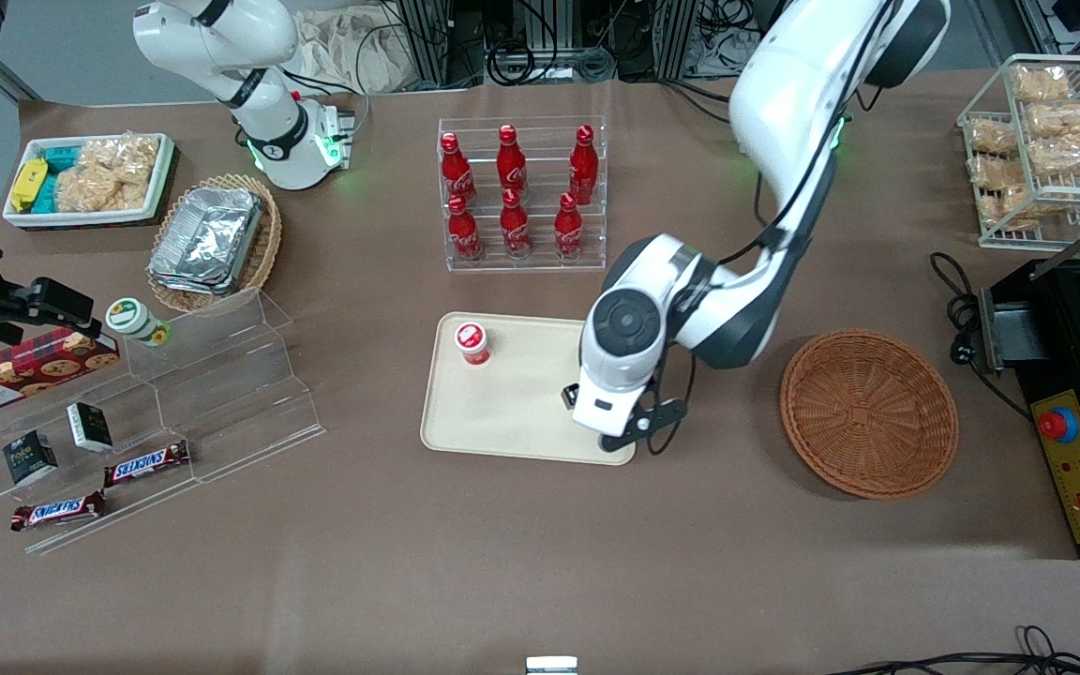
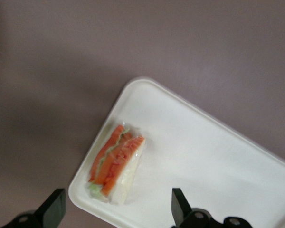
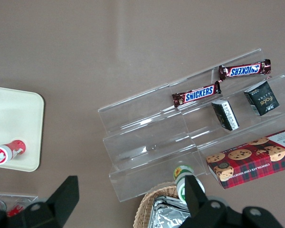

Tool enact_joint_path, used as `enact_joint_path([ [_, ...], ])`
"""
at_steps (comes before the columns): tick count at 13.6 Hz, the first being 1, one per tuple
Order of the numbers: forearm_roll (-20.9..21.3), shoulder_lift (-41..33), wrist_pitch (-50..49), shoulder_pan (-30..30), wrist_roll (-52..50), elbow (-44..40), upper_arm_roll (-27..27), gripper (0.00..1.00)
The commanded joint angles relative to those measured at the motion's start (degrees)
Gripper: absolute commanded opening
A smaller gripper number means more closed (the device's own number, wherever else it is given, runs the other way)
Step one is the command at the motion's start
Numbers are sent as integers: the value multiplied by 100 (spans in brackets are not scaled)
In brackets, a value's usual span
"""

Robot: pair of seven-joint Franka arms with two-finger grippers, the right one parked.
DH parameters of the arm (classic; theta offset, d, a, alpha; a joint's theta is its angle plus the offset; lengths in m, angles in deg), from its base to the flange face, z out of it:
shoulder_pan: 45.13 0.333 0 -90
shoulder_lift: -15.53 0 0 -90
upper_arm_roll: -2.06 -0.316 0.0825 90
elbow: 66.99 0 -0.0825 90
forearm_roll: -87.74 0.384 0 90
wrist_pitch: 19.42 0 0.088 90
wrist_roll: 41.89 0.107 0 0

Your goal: Place sandwich from basket to tray

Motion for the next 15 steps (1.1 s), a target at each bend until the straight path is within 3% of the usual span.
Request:
enact_joint_path([
  [1,40,-1070,-677,421,-97,229,12,100],
  [7,-4,-2259,-1523,1494,482,316,21,100],
  [15,-215,-2813,-2077,2908,3187,518,30,100],
])
